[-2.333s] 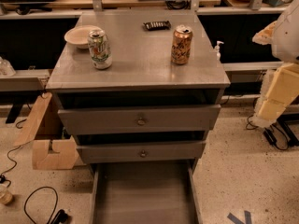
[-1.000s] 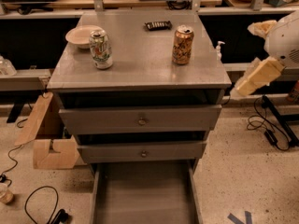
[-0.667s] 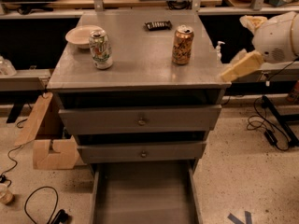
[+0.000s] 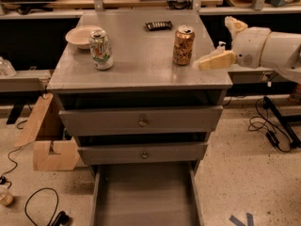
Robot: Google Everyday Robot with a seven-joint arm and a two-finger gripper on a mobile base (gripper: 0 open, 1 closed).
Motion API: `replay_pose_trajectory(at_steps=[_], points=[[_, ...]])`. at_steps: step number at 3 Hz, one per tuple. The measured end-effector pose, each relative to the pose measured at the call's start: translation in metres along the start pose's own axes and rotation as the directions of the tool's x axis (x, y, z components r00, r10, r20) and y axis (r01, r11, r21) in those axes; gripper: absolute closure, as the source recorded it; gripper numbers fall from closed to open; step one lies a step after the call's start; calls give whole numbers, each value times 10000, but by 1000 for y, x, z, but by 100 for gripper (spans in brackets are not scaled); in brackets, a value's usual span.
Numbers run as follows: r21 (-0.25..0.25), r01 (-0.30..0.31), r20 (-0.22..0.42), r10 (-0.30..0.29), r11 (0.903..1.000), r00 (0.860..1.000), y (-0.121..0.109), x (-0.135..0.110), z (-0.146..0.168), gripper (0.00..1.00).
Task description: Place orange can into bottom drawer
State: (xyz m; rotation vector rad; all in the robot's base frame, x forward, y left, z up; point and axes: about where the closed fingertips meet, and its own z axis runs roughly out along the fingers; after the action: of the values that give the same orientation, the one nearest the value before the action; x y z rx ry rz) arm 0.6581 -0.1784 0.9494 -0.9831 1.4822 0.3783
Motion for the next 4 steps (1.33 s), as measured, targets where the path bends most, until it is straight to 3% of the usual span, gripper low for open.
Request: replay_pose_trajectory(at_steps=[1, 2, 3, 4], points=[[-181, -954, 1164, 969, 9953, 9885, -6, 5, 32, 0], [-270, -1778, 1737, 1798, 9837, 9683, -22, 10, 58, 0], [-263, -2283, 1653, 2295, 9732, 9592, -42, 9, 81, 0], [-142, -2778, 995, 2778, 9605, 9555, -63, 23, 102, 0]])
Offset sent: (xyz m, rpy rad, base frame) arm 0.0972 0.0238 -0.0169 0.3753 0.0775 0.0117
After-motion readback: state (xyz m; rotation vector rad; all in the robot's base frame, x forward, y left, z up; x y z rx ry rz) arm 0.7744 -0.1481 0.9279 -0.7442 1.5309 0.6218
